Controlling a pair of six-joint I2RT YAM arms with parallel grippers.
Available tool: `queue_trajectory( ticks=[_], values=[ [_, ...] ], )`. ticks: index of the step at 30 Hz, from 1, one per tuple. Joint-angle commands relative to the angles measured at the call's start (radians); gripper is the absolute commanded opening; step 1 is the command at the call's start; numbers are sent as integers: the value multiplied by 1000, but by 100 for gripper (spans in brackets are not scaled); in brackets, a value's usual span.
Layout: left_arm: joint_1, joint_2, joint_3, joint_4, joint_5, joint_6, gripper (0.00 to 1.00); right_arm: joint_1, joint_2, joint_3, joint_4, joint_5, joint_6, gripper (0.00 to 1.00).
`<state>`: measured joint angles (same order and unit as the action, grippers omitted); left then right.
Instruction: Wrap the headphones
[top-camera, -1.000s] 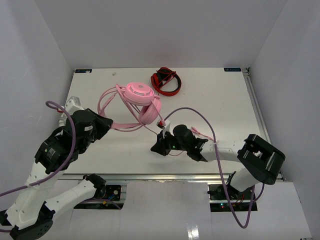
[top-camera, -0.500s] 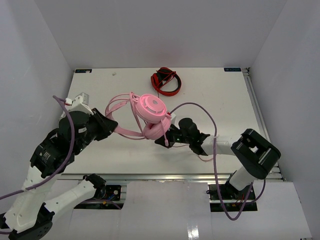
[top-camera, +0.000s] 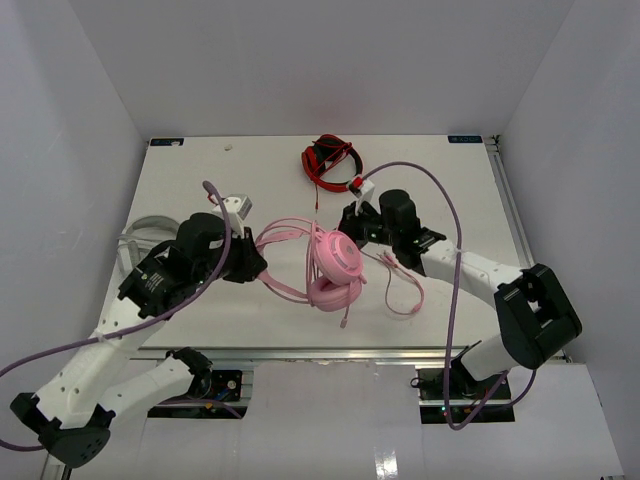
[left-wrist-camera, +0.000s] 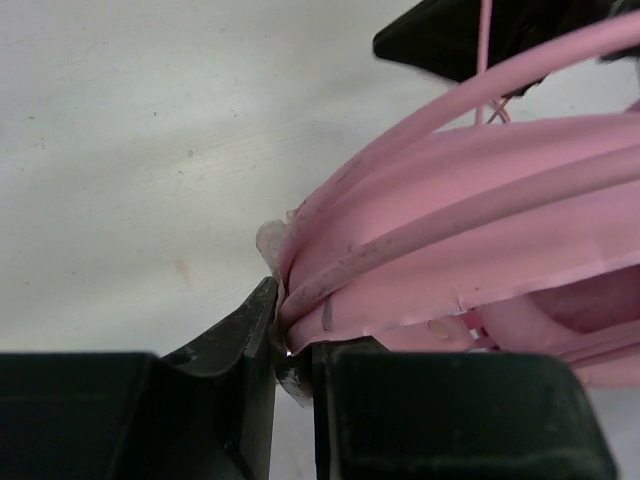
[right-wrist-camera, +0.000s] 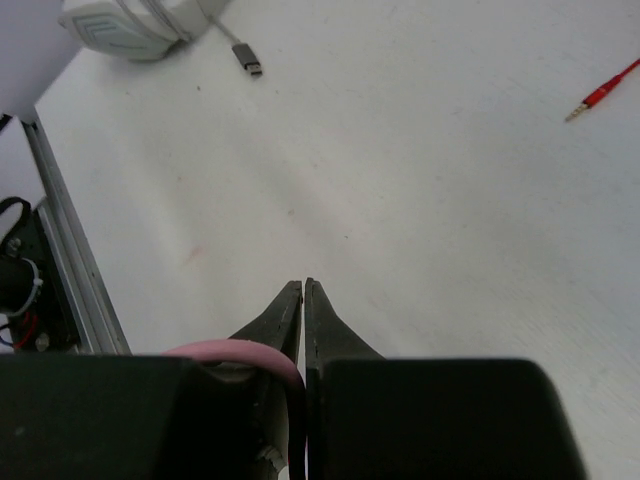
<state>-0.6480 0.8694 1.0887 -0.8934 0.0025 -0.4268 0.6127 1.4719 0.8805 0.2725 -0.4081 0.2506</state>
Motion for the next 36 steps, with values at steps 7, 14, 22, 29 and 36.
queue_trajectory(
  ticks=[7,14,22,29,36],
  values=[
    [-22,94,-27,10,79,156,0,-58,-53,289,-382,132,-165,12],
    [-60,137,-11,15,112,169,0,-59,-50,328,-389,226,-208,19],
    [-99,155,-20,11,96,176,0,-59,-41,341,-348,294,-218,19],
    [-148,228,-19,-1,22,175,0,-59,-40,427,-389,325,-237,19],
    [-165,301,-6,-21,-142,151,0,-59,-43,494,-464,326,-251,18]
  ],
)
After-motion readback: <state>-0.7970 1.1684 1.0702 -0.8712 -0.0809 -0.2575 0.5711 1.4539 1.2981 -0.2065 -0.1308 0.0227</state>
